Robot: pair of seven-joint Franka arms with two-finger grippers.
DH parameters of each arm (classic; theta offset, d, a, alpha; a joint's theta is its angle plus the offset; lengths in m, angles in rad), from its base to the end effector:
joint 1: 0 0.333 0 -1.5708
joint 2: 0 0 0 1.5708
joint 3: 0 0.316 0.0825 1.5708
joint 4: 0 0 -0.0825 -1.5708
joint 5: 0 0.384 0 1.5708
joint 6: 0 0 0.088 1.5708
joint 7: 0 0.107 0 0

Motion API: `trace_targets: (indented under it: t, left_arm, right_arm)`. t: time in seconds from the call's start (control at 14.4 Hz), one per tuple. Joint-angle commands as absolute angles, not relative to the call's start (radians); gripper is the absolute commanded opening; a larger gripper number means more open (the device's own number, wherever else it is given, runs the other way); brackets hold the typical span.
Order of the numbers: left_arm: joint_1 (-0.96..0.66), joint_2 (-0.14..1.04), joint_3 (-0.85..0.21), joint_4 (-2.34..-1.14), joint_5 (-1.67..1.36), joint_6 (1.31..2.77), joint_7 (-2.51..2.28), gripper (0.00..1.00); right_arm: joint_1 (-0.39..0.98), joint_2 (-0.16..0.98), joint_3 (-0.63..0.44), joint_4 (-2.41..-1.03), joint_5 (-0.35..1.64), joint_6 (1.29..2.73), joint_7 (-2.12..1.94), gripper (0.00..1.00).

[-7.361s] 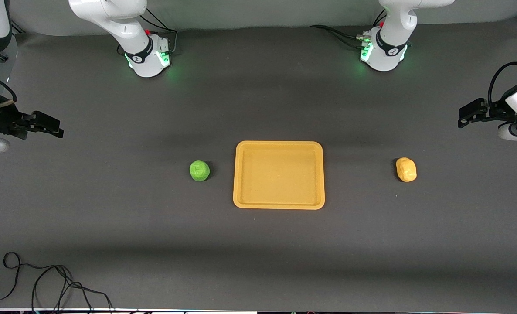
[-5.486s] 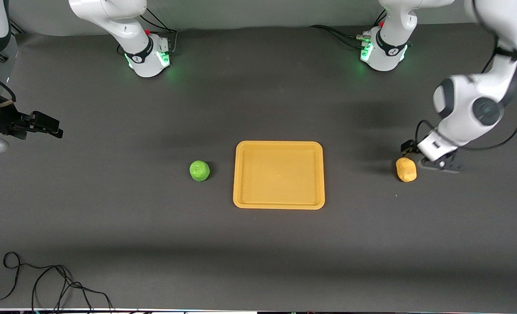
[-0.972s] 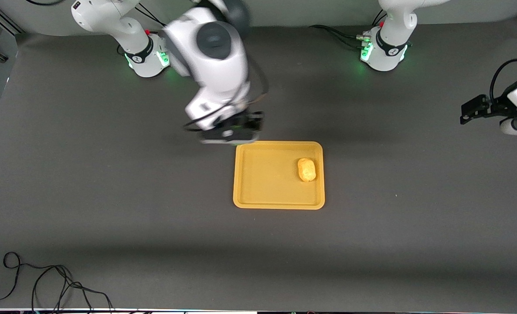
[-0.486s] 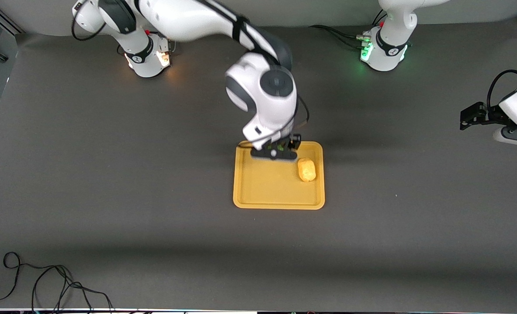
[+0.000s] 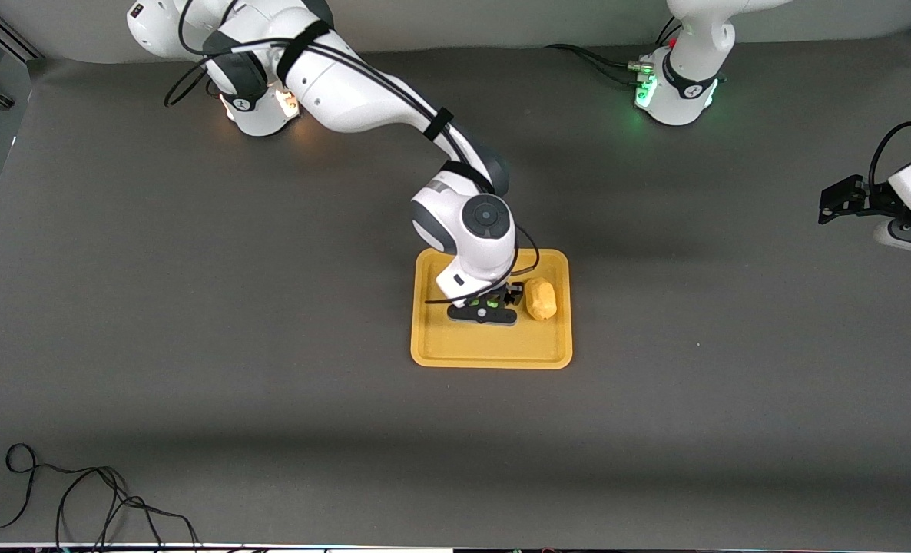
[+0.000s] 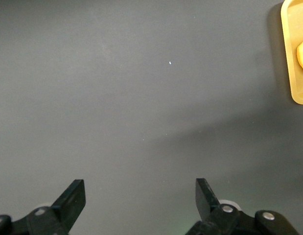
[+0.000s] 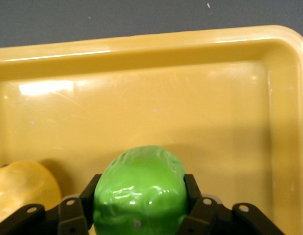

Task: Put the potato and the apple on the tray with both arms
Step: 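Lift the green apple with the right gripper and carry it over the tray, then lower the apple beside the potato and open the right gripper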

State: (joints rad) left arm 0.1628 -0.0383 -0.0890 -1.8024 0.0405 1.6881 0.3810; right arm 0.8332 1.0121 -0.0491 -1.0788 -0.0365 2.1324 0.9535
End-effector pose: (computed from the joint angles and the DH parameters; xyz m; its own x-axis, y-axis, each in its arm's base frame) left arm 0.5410 0.0432 0.5458 0.9479 -0.3065 -0.0868 -0.3086 -0.9511 -0.0117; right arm 0.5432 0.5575 0.2087 0.9886 -0.1255 0.0834 -0.1267 -0.9919 0.0091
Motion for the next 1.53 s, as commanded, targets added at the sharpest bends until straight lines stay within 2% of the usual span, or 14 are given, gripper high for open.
trace_targets:
  t: [0.0, 0.14, 0.21, 0.28, 0.42, 0.56, 0.9, 1.11, 1.32, 1.46]
  left_arm:
    - [0.164, -0.051, -0.089, -1.821, 0.038, 1.686, 0.402, 1.0]
    - [0.164, -0.051, -0.089, -1.819, 0.038, 1.687, 0.402, 1.0]
    - [0.164, -0.051, -0.089, -1.816, 0.038, 1.687, 0.403, 1.0]
    - [0.164, -0.051, -0.089, -1.818, 0.038, 1.687, 0.403, 1.0]
    - [0.164, -0.051, -0.089, -1.821, 0.037, 1.687, 0.403, 0.98]
    - [0.163, -0.054, -0.089, -1.818, 0.037, 1.686, 0.403, 0.97]
    - [0.163, -0.064, -0.089, -1.824, 0.037, 1.677, 0.402, 0.96]
    - [0.155, -0.077, -0.091, -1.835, 0.022, 1.661, 0.39, 0.95]
    - [0.15, -0.109, -0.103, -1.876, 0.02, 1.677, 0.301, 0.93]
    - [0.15, -0.112, -0.104, -1.867, 0.015, 1.677, 0.255, 0.95]
  right_arm:
    - [0.833, 1.012, -0.049, -1.086, -0.063, 2.155, 0.98, 0.52]
    - [0.831, 1.023, -0.051, -1.088, -0.064, 2.171, 0.98, 0.57]
    - [0.83, 1.029, -0.052, -1.086, -0.063, 2.171, 0.98, 0.89]
    - [0.828, 1.028, -0.052, -1.085, -0.061, 2.171, 0.98, 1.0]
    - [0.827, 1.005, -0.052, -1.078, -0.058, 2.149, 0.979, 1.0]
    - [0.828, 0.942, -0.054, -1.069, -0.055, 2.07, 0.977, 1.0]
    - [0.825, 0.737, -0.058, -1.062, -0.055, 1.857, 0.969, 1.0]
    - [0.786, 0.605, -0.06, -1.078, -0.063, 1.732, 0.918, 1.0]
    - [0.708, 0.493, -0.069, -1.081, -0.058, 1.521, 0.755, 1.0]
    - [0.663, 0.387, -0.084, -1.174, -0.054, 1.49, 0.634, 1.0]
